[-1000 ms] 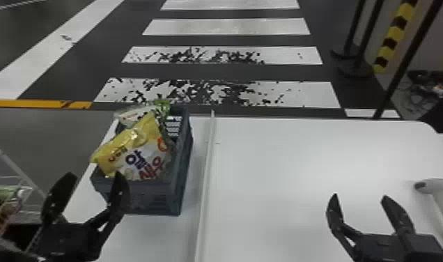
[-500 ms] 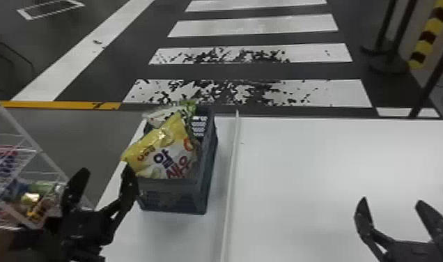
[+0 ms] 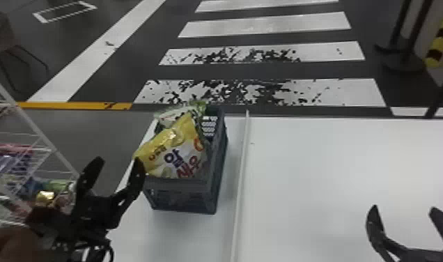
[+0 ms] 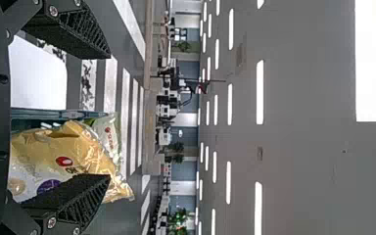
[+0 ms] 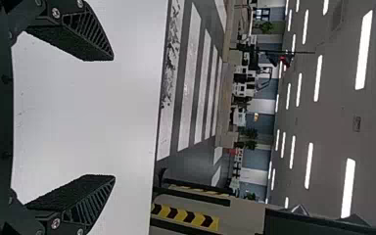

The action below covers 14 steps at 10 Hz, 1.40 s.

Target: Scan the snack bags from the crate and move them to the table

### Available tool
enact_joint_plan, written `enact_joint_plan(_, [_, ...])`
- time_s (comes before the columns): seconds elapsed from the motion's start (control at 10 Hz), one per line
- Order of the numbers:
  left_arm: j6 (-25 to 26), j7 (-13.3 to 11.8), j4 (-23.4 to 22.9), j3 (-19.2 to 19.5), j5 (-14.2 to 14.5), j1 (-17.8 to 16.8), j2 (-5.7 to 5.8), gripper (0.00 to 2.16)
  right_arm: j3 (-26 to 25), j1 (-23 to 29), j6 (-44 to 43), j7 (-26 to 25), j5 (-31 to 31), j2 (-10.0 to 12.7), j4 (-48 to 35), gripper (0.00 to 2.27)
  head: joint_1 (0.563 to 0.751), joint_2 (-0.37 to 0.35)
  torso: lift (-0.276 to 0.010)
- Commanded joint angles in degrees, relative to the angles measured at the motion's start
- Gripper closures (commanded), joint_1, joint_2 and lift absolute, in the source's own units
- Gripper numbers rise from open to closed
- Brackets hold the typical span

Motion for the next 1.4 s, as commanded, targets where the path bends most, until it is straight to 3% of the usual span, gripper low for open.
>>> enact_joint_plan(0.0, [2.5,-1.5,1.5,0.6,1.1,-2.0,0.45,0.13,0.2,0.2,0.7,0.0,0.3,0.0,-0.3,0.13,0.695,0.218,-0.095])
enact_joint_plan(0.3, [7.2,-5.1,1.8,0.8,2.1,-3.6,0.80,0.13,0.8,0.6,1.4,-0.1,1.1,0.0,-1.1,0.13,0.695,0.227,-0.095])
enact_joint_plan(0.5, [14.1,-8.8,1.8,1.1,2.6,-5.3,0.80,0.13,1.1,0.6,2.0,-0.1,1.6,0.0,-1.4,0.13,0.695,0.220,-0.095])
enact_joint_plan(1.1, [14.9,-9.2,3.6,-0.4,2.1,-9.3,0.27,0.16,1.0,1.2,3.2,-0.1,1.5,-0.5,-2.7,0.13,0.695,0.196,-0.095])
enact_joint_plan(1.2, [15.3,-9.0,4.3,-0.4,2.0,-9.9,0.27,0.44,1.0,1.2,3.2,-0.1,1.5,-0.5,-2.8,0.13,0.695,0.193,-0.095])
enact_joint_plan(1.3, [17.2,-8.9,4.4,-0.4,2.0,-10.1,0.27,0.96,1.0,1.2,3.2,-0.1,1.5,-0.5,-2.8,0.13,0.695,0.193,-0.095])
